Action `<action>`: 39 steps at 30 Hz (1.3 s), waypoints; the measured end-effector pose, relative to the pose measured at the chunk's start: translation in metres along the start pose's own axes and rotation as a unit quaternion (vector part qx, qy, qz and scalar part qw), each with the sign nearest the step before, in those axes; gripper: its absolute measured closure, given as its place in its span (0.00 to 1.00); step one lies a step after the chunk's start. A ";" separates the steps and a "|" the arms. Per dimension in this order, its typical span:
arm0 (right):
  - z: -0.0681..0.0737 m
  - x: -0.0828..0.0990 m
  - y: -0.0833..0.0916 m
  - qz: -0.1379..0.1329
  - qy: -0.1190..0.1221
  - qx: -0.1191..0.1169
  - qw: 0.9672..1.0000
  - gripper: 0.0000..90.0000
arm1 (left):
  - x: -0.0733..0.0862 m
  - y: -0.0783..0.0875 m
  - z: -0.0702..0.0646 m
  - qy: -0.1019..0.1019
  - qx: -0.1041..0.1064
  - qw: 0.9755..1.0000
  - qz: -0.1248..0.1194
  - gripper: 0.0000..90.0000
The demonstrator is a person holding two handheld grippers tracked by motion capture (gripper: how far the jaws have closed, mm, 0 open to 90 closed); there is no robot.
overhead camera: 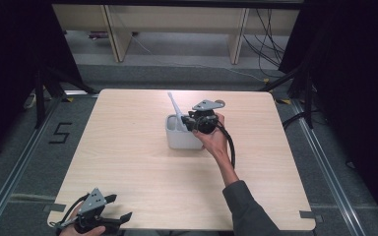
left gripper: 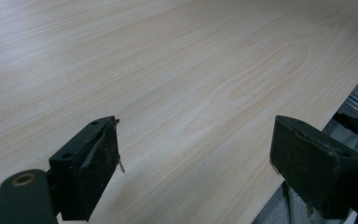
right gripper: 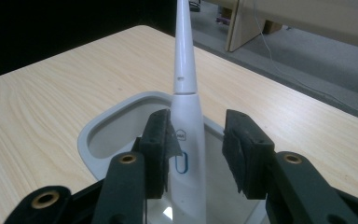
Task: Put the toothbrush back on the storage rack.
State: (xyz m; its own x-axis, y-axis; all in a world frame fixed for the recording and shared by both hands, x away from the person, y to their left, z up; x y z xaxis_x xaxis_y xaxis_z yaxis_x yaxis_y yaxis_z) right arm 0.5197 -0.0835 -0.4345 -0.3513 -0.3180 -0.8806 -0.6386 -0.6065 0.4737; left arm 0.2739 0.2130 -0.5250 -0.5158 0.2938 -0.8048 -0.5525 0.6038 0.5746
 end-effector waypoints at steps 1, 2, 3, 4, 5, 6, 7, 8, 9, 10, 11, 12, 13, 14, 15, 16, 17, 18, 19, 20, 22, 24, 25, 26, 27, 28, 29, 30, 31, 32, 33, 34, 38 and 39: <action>0.000 0.000 0.000 0.000 0.000 0.000 1.000 0.68 | 0.000 0.000 0.000 0.000 0.000 1.000 0.000 0.17; -0.001 -0.001 0.002 0.000 0.005 0.004 1.000 0.68 | 0.000 0.000 0.000 0.000 0.000 1.000 0.000 0.17; -0.001 -0.001 0.002 0.000 0.005 0.004 1.000 0.68 | 0.000 0.000 0.000 0.000 0.000 1.000 0.000 0.17; -0.001 -0.001 0.004 0.001 0.005 0.004 1.000 0.67 | 0.000 0.000 0.001 -0.003 -0.001 1.000 0.003 0.17; -0.001 -0.001 0.004 0.001 0.005 0.004 1.000 0.67 | 0.000 0.000 0.001 -0.003 -0.001 1.000 0.003 0.17; -0.001 -0.002 0.004 -0.003 0.005 0.002 1.000 0.67 | 0.000 0.000 0.000 0.001 0.000 1.000 0.002 0.17; -0.001 -0.002 0.004 -0.003 0.005 0.002 1.000 0.67 | 0.000 0.000 0.000 0.001 0.000 1.000 0.002 0.17; -0.001 -0.003 0.006 -0.005 0.006 0.004 1.000 0.67 | 0.000 0.000 0.000 0.001 -0.001 1.000 0.001 0.17; -0.001 -0.003 0.006 -0.005 0.006 0.004 1.000 0.67 | 0.000 0.000 0.000 0.001 -0.001 1.000 0.001 0.17; -0.001 -0.003 0.008 -0.006 0.009 0.011 1.000 0.67 | 0.000 0.000 0.000 0.002 -0.002 1.000 0.001 0.17; -0.001 -0.003 0.008 -0.006 0.009 0.011 1.000 0.67 | 0.000 0.000 0.000 0.002 -0.002 1.000 0.001 0.17; 0.000 -0.003 0.009 -0.001 0.007 0.004 1.000 0.66 | 0.000 0.000 0.000 0.002 -0.002 1.000 0.001 0.17; 0.000 -0.003 0.009 -0.001 0.007 0.004 1.000 0.66 | 0.000 0.000 0.000 0.002 -0.002 1.000 0.001 0.17; -0.001 -0.004 0.011 -0.001 0.009 0.004 1.000 0.66 | 0.000 0.000 0.000 0.002 -0.002 1.000 0.001 0.17; -0.001 -0.004 0.011 -0.001 0.009 0.004 1.000 0.66 | 0.000 0.000 0.000 0.002 -0.002 1.000 0.001 0.17; 0.000 -0.004 0.012 -0.006 0.005 0.004 1.000 0.65 | 0.000 0.001 0.002 -0.007 -0.005 1.000 0.008 0.17; 0.000 -0.004 0.012 -0.006 0.005 0.004 1.000 0.65 | 0.000 0.001 0.002 -0.007 -0.005 1.000 0.008 0.17; 0.001 -0.004 0.015 -0.003 -0.002 0.002 1.000 0.64 | 0.000 0.000 0.000 0.002 -0.001 1.000 0.002 0.17; 0.001 -0.004 0.015 -0.003 -0.002 0.002 1.000 0.64 | 0.000 0.000 0.000 0.002 -0.001 1.000 0.002 0.17; 0.002 -0.005 0.016 -0.003 -0.003 0.001 1.000 0.64 | 0.000 0.001 0.002 -0.006 -0.005 1.000 0.008 0.17; 0.002 -0.005 0.018 -0.008 -0.002 -0.004 1.000 0.63 | 0.000 0.002 0.003 -0.008 -0.008 1.000 0.013 0.17; 0.002 -0.006 0.020 -0.004 0.003 -0.003 1.000 0.62 | 0.000 0.001 0.001 0.003 -0.003 1.000 0.003 0.17; 0.002 -0.006 0.020 -0.004 0.003 -0.003 1.000 0.62 | 0.000 0.001 0.001 0.003 -0.003 1.000 0.003 0.17; 0.002 -0.007 0.022 -0.006 0.009 -0.003 1.000 0.61 | 0.000 0.002 0.003 -0.008 -0.008 1.000 0.013 0.17; 0.002 -0.007 0.024 -0.005 0.011 -0.002 1.000 0.59 | 0.000 0.002 0.003 -0.008 -0.008 1.000 0.013 0.17; 0.003 -0.007 0.024 -0.007 0.008 -0.002 1.000 0.58 | 0.000 0.000 0.001 0.003 -0.004 1.000 0.004 0.17; 0.003 -0.007 0.024 -0.007 0.008 -0.002 1.000 0.58 | 0.000 0.000 0.001 0.003 -0.004 1.000 0.004 0.17; 0.004 -0.007 0.028 -0.006 -0.003 -0.003 1.000 0.57 | 0.000 0.000 0.001 0.002 -0.004 1.000 0.005 0.17; 0.004 -0.007 0.028 -0.006 -0.003 -0.003 1.000 0.57 | 0.000 0.000 0.001 0.002 -0.004 1.000 0.005 0.17; 0.003 -0.008 0.030 -0.015 0.007 -0.002 1.000 0.56 | 0.000 0.000 0.001 0.003 -0.004 1.000 0.005 0.17; 0.003 -0.008 0.030 -0.015 0.007 -0.002 1.000 0.56 | 0.000 0.000 0.001 0.003 -0.004 1.000 0.005 0.17; 0.003 -0.008 0.031 -0.013 0.008 -0.005 1.000 0.55 | 0.000 0.001 0.001 0.000 -0.004 1.000 0.007 0.17; 0.004 -0.008 0.036 -0.017 0.008 -0.010 1.000 0.54 | 0.000 0.000 0.001 0.002 -0.003 1.000 0.004 0.17; 0.004 -0.008 0.036 -0.017 0.008 -0.010 1.000 0.54 | 0.000 0.000 0.001 0.002 -0.003 1.000 0.004 0.17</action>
State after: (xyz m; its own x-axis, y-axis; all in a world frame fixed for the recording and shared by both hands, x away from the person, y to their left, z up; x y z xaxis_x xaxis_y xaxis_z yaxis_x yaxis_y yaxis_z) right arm 0.4967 -0.0994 -0.4101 -0.3191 -0.3078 -0.8963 -0.6357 -0.6319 0.4433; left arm 0.2744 0.2138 -0.5253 -0.5234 0.2956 -0.7992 -0.5517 0.5972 0.5822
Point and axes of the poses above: each handheld gripper's, and its own axes: y roughly backward along the jaws, x roughly out of its underside, z roughly to its left, the point moved 3 cm from there along -y, roughly forward along the jaws, and after that the axes turned 1 degree about -x, right-handed, at the moved point
